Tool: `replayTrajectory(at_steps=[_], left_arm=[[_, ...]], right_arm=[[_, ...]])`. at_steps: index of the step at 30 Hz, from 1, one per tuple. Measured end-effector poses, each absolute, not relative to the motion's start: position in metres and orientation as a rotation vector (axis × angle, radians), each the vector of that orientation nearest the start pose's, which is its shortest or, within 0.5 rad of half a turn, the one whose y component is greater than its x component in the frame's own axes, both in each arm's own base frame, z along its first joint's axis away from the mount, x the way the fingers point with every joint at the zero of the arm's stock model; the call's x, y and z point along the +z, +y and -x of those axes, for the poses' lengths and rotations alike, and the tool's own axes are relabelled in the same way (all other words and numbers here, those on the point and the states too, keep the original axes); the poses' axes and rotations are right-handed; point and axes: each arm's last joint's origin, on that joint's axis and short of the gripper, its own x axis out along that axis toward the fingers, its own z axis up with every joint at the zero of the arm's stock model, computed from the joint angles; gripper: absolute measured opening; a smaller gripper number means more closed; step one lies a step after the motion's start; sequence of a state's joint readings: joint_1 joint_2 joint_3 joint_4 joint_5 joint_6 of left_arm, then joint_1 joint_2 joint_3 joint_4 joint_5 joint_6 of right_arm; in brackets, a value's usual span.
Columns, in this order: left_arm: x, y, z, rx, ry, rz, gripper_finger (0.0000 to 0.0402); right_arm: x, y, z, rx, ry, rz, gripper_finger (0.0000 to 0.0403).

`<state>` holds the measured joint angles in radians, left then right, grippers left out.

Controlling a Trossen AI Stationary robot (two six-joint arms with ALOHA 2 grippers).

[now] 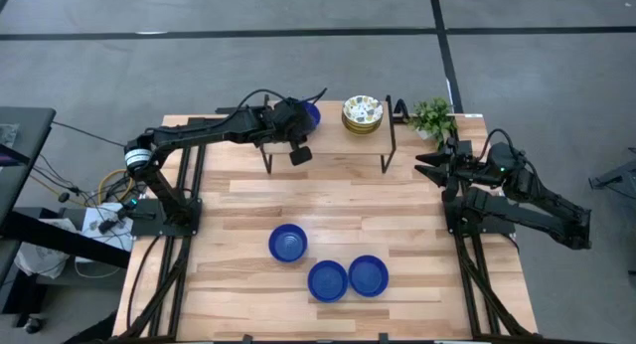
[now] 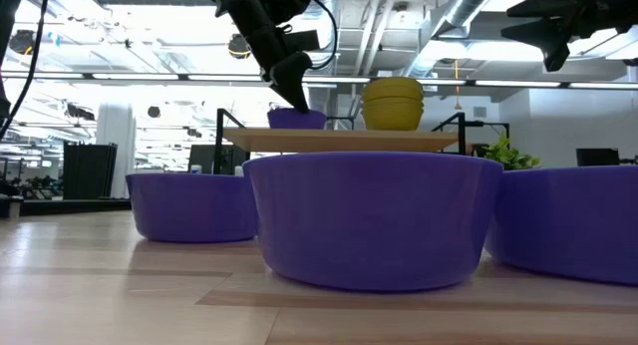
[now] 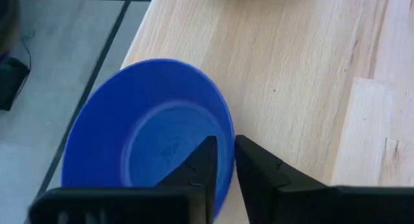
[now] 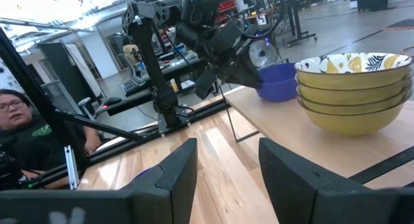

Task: Pick & Place Mini bowls
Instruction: Put the blue bowl on the shelf, then stack the blue bowl on top of the blue bowl on the shelf

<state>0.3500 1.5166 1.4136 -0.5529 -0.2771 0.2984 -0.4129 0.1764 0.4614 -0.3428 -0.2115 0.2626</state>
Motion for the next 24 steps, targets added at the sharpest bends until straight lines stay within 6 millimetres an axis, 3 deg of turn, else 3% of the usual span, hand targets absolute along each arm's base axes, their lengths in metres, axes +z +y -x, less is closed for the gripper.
replayTrajectory(at_steps=[11,18,24], left_arm=[[0.353,0.115,-0.308,0.498,0.684,-0.263,0.0133],[0.382,0.087,-0.291,0.454,0.572,-0.276,0.0168],[0.399,0.057,-0.279,0.41,0.467,-0.172,0.0171]], right_arm=[[0.271,-0.024,-0.07,-0.206,0.028,-0.28,0.0154],[0.271,-0.024,-0.07,-0.206,0.028,-0.28,0.0154],[0.271,-0.024,-0.07,-0.209,0.028,-0.28,0.0157]])
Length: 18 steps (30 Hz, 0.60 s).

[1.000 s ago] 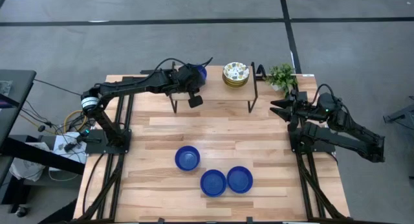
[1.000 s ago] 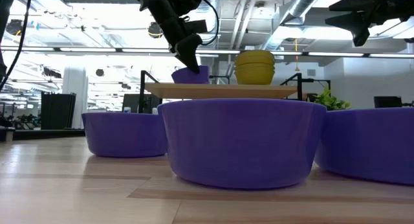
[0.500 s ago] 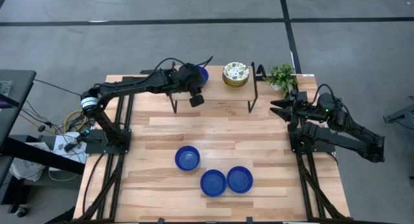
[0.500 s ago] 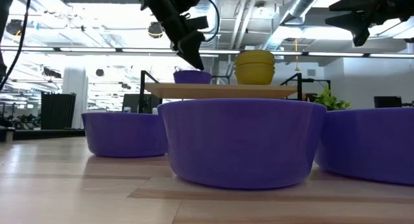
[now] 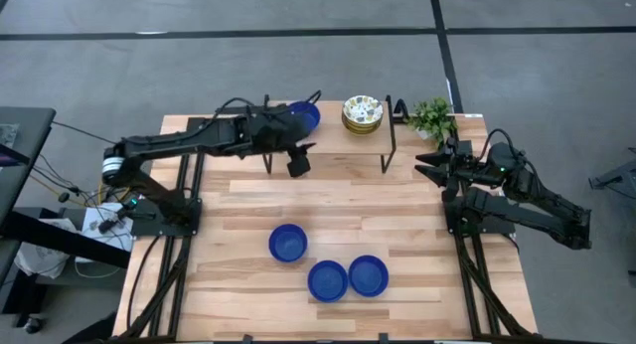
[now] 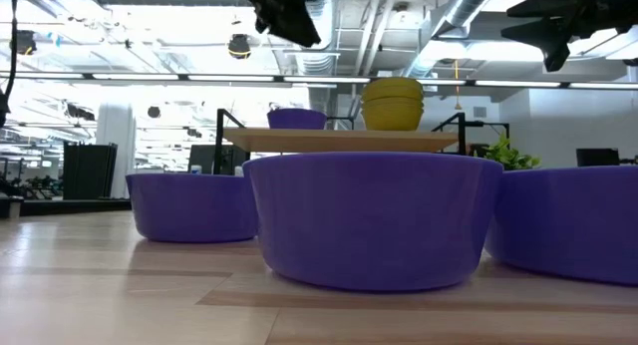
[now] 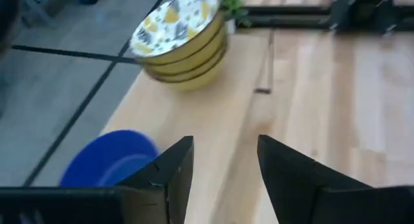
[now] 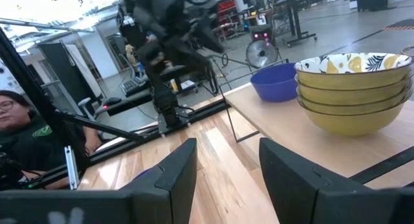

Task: Pick & Place Mini bowls
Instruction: Stack the blue bowl on top of the blue bowl on the shelf

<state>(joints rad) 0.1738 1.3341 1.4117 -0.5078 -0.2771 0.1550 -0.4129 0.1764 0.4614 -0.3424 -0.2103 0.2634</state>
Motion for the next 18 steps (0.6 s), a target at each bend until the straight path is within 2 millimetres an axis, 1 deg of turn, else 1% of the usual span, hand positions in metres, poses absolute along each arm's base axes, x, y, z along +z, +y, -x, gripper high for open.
replayTrajectory(at_steps=[3,7,12,18], left_arm=[[0.401,0.042,-0.28,0.366,0.447,-0.15,0.0168],[0.396,0.023,-0.286,0.295,0.46,-0.165,0.0163],[0.387,0.005,-0.296,0.244,0.495,-0.188,0.0155],[0.376,-0.014,-0.301,0.186,0.555,-0.195,0.0147]], right_arm=[[0.271,-0.024,-0.07,-0.212,0.027,-0.28,0.0156],[0.271,-0.024,-0.07,-0.212,0.027,-0.28,0.0153],[0.271,-0.024,-0.07,-0.213,0.027,-0.28,0.0154],[0.271,-0.024,-0.07,-0.213,0.027,-0.28,0.0157]])
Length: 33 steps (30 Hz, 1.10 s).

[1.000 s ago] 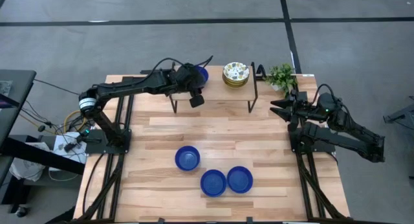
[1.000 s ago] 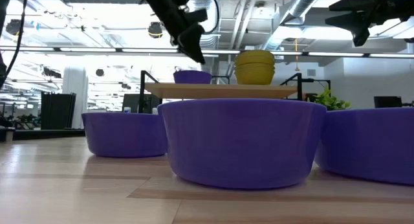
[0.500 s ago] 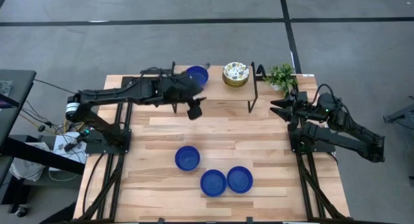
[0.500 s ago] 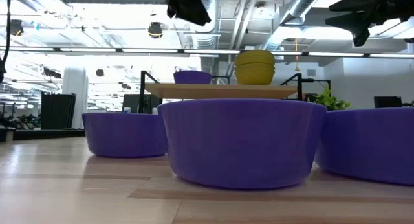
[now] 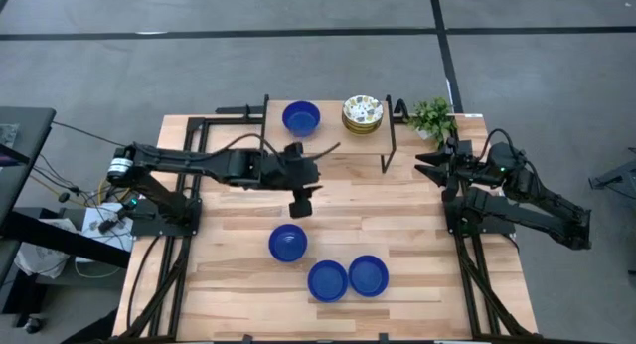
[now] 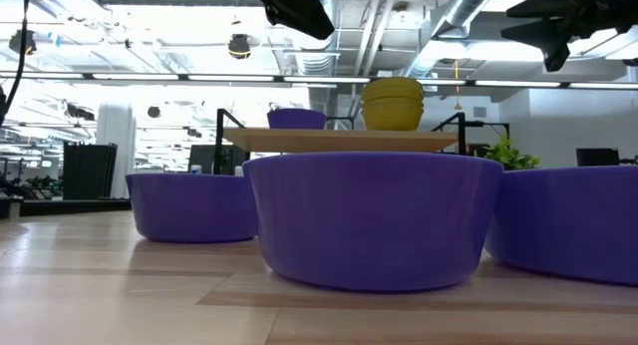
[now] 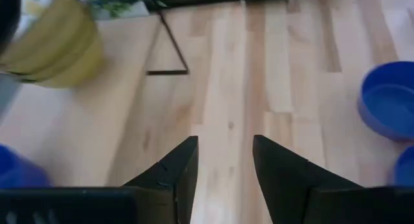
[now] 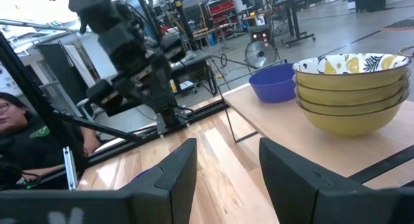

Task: Pick & Place Mini bowls
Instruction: Stack the blue bowl on top of the blue bowl on the shelf

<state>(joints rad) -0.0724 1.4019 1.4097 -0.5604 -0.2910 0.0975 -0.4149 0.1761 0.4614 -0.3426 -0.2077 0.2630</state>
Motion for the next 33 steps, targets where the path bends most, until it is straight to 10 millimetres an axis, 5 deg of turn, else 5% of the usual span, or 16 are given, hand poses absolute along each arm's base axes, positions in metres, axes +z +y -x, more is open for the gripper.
replayTrajectory(at_steps=[19,33], left_arm=[[0.346,-0.084,-0.304,0.031,0.704,-0.034,0.0143],[0.294,-0.142,-0.321,0.039,0.859,0.148,0.0143]], right_arm=[[0.271,-0.024,-0.07,-0.213,0.027,-0.28,0.0157],[0.271,-0.024,-0.07,-0.213,0.028,-0.28,0.0153]])
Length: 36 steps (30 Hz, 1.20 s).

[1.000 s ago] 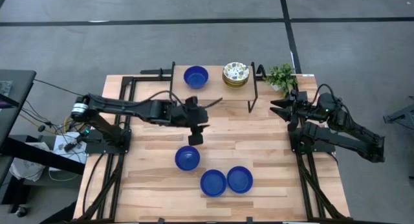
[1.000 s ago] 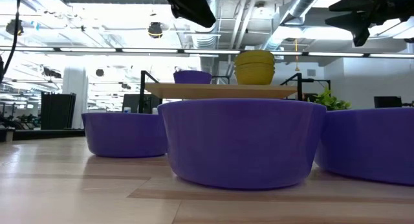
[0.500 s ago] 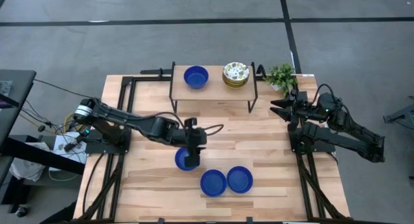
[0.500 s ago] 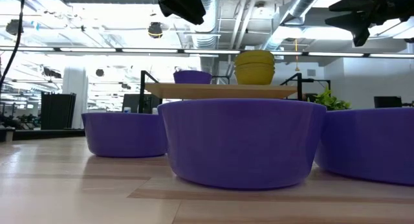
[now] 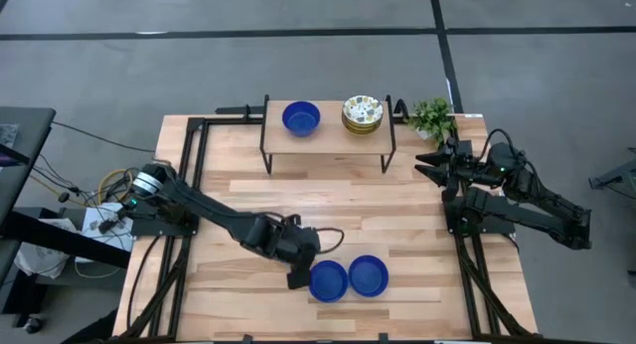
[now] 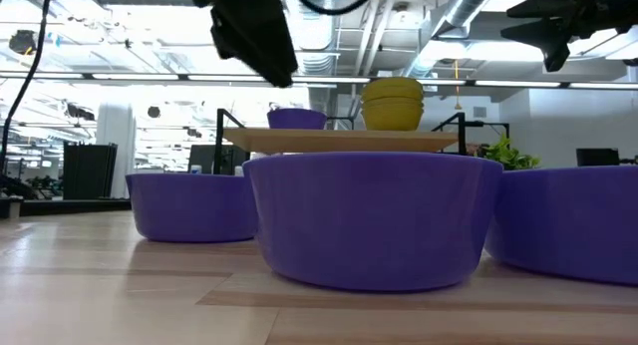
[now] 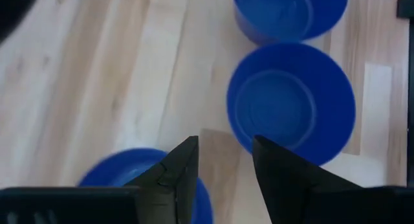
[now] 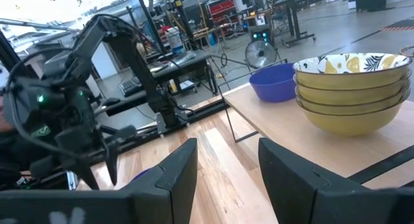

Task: Pick & Place Mini bowls
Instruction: Stack the blue bowl on top of the blue bowl on the shelf

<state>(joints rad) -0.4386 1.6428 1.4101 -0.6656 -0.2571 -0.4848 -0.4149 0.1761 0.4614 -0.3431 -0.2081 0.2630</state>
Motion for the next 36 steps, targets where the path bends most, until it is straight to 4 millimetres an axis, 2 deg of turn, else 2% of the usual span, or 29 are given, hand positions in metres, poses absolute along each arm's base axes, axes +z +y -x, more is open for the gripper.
replayTrajectory(at_steps=[9,18,26,29,36], left_arm=[[0.282,-0.156,-0.321,0.048,0.898,0.183,0.0144],[0.273,-0.166,-0.3,0.126,1.043,0.214,0.0144],[0.271,-0.169,-0.297,0.1,1.068,0.197,0.0145],[0.264,-0.167,-0.295,0.109,1.091,0.183,0.0161],[0.257,-0.167,-0.292,0.1,1.119,0.178,0.0238]], right_arm=[[0.271,-0.024,-0.07,-0.211,0.028,-0.28,0.0157],[0.271,-0.024,-0.07,-0.211,0.028,-0.28,0.0153],[0.271,-0.024,-0.07,-0.211,0.028,-0.28,0.0157],[0.271,-0.024,-0.07,-0.211,0.028,-0.28,0.0158],[0.271,-0.024,-0.07,-0.211,0.028,-0.28,0.0153]])
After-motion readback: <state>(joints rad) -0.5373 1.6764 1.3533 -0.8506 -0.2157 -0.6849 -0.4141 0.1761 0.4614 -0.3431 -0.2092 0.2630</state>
